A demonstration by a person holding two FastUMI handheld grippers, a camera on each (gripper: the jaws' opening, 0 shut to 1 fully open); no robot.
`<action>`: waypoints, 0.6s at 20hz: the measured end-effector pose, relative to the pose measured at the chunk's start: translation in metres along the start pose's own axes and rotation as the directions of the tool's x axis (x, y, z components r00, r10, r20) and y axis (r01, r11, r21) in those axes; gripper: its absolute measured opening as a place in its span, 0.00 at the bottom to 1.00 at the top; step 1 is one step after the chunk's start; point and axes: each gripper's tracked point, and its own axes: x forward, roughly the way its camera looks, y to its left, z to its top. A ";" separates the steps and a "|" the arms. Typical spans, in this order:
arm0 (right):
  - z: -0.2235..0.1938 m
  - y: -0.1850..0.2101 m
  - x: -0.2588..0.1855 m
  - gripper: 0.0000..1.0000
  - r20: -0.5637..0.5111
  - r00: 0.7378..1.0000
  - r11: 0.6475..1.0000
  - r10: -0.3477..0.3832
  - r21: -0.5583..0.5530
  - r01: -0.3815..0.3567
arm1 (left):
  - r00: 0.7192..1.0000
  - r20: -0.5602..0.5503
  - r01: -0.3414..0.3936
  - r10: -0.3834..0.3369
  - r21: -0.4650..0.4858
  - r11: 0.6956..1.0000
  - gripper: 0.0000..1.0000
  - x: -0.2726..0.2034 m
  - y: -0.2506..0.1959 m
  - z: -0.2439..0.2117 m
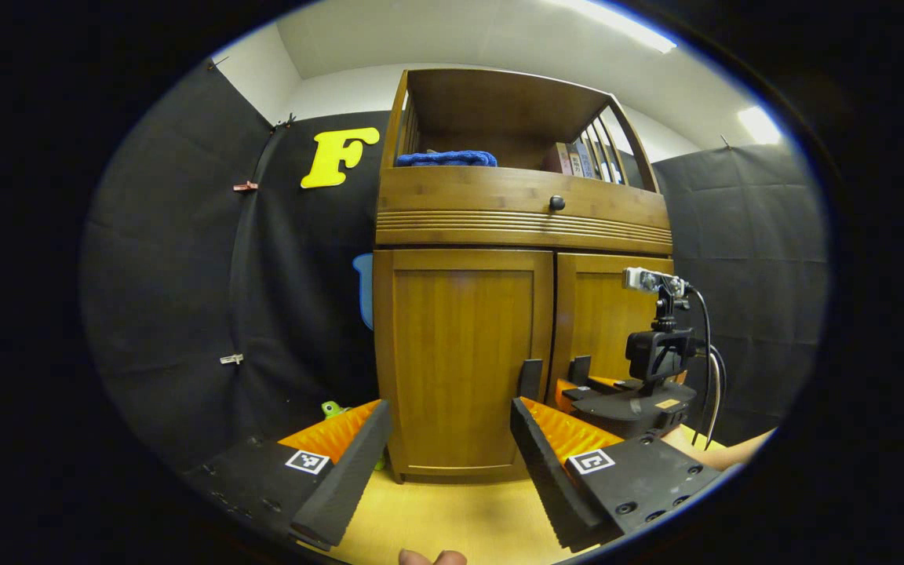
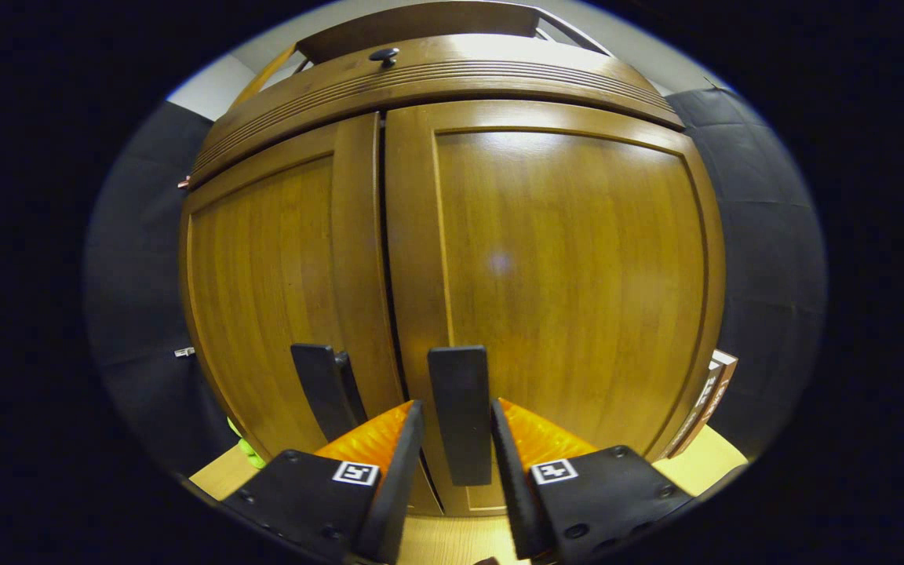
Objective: Open the right door of the double-door shoe cabinet with the right hand, and open the left door with the left hand.
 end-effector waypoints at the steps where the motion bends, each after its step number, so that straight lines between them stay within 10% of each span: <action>1: -0.004 -0.003 -0.001 0.52 -0.009 1.000 1.000 -0.020 -0.004 0.020 | 1.000 -0.005 -0.003 0.003 -0.003 1.000 0.92 0.000 0.002 -0.001; 12: -0.004 -0.011 -0.044 0.23 -0.058 0.996 0.997 0.071 0.027 -0.070 | 1.000 0.024 -0.006 0.007 -0.035 0.999 0.95 -0.012 -0.006 0.017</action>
